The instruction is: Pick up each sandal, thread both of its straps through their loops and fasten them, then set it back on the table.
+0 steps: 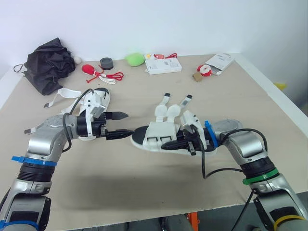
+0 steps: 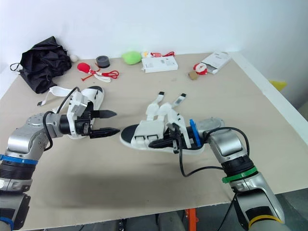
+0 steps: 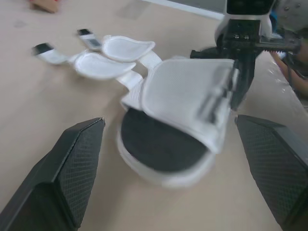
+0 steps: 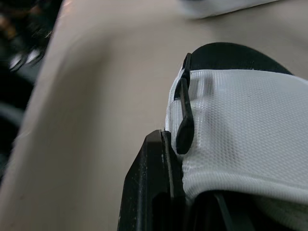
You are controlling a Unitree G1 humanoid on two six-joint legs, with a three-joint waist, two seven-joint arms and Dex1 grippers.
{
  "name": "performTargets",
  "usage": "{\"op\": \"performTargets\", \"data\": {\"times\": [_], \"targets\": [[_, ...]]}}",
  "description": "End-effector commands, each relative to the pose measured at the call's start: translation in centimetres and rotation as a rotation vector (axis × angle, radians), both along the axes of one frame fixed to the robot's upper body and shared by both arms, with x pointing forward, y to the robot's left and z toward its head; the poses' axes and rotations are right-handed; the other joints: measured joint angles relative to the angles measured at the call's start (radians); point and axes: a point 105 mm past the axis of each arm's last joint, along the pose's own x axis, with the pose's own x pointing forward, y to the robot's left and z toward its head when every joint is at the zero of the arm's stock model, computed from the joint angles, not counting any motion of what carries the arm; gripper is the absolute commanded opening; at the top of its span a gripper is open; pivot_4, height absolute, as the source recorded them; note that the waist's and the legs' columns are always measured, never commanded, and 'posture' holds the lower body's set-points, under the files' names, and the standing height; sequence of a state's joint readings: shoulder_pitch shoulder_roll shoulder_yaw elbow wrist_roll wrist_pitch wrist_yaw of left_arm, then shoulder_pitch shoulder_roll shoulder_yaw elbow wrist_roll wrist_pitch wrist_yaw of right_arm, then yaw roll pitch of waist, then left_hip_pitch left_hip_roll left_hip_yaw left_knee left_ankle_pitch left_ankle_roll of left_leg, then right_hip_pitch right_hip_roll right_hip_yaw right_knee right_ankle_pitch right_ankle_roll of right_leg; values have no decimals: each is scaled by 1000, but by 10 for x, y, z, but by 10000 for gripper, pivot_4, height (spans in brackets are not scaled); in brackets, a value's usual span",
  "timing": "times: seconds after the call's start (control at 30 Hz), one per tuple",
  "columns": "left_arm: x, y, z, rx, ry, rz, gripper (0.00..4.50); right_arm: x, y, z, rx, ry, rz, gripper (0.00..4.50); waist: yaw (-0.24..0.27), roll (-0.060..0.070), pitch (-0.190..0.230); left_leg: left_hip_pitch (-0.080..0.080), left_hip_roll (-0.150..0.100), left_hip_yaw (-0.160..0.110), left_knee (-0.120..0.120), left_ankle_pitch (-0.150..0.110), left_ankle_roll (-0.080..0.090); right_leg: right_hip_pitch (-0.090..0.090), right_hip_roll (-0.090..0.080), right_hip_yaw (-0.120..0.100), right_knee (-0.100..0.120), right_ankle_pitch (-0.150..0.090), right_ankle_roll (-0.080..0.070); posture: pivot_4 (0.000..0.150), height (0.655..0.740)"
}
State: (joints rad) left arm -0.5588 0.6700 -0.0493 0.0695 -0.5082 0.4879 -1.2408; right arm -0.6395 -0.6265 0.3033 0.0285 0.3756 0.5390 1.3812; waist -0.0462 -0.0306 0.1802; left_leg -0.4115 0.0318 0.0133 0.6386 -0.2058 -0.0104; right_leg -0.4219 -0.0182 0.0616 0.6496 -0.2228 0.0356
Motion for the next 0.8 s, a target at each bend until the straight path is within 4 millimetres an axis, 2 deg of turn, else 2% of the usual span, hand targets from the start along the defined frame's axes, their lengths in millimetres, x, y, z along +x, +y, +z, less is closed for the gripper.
{"op": "performTargets", "data": {"times": [0.03,0.13,0.37,0.4,0.47,0.57,0.63,0.67,0.7,0.8], "targets": [[-3,2,-12,107,-50,-50,45000,-8,11,-1,-59,-56,123,1049,0,0,0,0,0,0,0,0,0,0,0,0,0,0,0,1500,7400],[-5,-1,-17,108,-42,-75,45000,3,14,-8,-115,-90,147,1049,-2,0,0,0,1,1,0,0,0,-1,1,0,0,0,-1,1500,7400],[-7,-3,-26,138,-55,-109,45000,18,2,-12,-157,-94,144,1049,0,0,0,0,2,0,2,1,0,-1,2,0,2,1,-2,1500,7400],[-8,-3,-28,147,-58,-114,40813,18,1,-12,-159,-93,147,0,0,0,0,0,2,0,2,1,0,0,2,0,2,1,-2,1500,7400],[-6,-3,-31,158,-69,-120,36876,17,0,-15,-167,-93,153,0,1,0,0,0,2,0,2,1,0,0,2,0,2,1,-2,1500,7400],[-5,-4,-34,163,-75,-129,24879,15,0,-17,-170,-92,157,0,1,0,0,1,2,0,3,1,0,0,2,0,3,1,-1,1500,7400],[-3,-7,-36,172,-82,-138,19780,15,0,-17,-168,-92,157,0,1,0,0,1,2,0,3,1,0,0,2,0,3,1,-1,1500,7400],[-2,-9,-36,171,-81,-141,13619,14,1,-18,-165,-92,156,0,1,0,0,1,2,0,3,1,0,0,2,0,3,1,-1,1500,7400],[-1,-10,-37,170,-80,-143,11779,14,1,-18,-163,-92,155,0,1,0,0,1,2,0,3,1,0,0,2,0,3,1,-1,1500,7400],[0,-19,-36,154,-74,-150,221,14,2,-18,-154,-90,150,0,1,0,0,1,2,0,4,1,0,0,2,0,4,1,-1,1500,7400]]}}
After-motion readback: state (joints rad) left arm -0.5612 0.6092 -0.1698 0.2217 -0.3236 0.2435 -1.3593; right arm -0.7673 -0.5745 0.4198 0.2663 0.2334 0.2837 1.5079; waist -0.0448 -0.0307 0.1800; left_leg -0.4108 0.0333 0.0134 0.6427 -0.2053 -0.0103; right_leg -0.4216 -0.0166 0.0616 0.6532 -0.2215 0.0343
